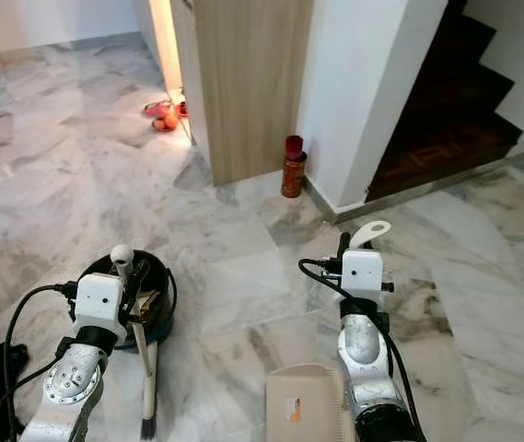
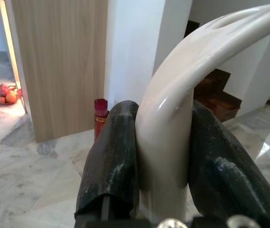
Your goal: Sweep floor
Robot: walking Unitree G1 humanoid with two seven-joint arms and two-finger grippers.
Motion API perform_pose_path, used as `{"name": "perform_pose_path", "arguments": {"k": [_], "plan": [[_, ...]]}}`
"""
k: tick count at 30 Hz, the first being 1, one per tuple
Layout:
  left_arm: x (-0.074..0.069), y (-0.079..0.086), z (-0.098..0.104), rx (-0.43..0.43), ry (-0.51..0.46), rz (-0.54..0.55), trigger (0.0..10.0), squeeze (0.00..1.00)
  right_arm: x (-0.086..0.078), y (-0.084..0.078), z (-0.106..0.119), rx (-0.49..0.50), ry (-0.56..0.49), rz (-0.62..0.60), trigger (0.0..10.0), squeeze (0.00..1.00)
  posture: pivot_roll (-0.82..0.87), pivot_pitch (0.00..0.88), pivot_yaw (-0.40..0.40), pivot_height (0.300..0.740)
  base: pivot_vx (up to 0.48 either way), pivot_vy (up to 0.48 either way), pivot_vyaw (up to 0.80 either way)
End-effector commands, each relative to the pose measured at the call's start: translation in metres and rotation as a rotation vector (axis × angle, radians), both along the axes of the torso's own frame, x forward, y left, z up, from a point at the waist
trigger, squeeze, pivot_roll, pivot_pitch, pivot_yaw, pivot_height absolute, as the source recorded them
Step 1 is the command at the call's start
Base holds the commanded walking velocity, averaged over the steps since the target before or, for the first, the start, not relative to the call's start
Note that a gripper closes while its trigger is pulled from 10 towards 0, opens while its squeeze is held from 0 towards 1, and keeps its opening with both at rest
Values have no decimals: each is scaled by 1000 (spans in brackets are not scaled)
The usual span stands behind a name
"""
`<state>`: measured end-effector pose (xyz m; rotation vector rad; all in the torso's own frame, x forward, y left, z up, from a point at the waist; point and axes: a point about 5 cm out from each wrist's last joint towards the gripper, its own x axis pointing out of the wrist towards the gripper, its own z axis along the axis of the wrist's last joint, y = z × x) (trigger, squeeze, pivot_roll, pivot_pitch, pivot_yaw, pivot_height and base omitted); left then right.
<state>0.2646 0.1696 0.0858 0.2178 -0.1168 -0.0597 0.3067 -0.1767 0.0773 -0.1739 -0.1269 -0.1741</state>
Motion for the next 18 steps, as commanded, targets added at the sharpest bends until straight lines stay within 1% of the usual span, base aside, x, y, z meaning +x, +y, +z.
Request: {"name": "perform_pose_path", "arguments": {"k": [1,5,8,15,18], "plan": [[1,1,4,11,-27,3,10000,0,3,2,6,-6,-22,9,10000,0,117,28,-16,740,0,0,-800],[3,1,2,13,-16,1,10000,0,3,3,6,-1,-24,6,10000,0,114,9,-13,740,0,0,-800],[7,1,5,11,-29,0,10000,0,4,5,6,2,-23,8,10000,0,115,0,-11,740,0,0,-800],[7,2,4,15,-24,0,10000,0,5,5,6,3,-21,5,10000,0,117,0,-10,740,0,0,-800],[7,0,5,24,-28,-16,10000,0,6,5,6,5,-20,2,10000,0,118,0,-7,740,0,-313,-800]]}}
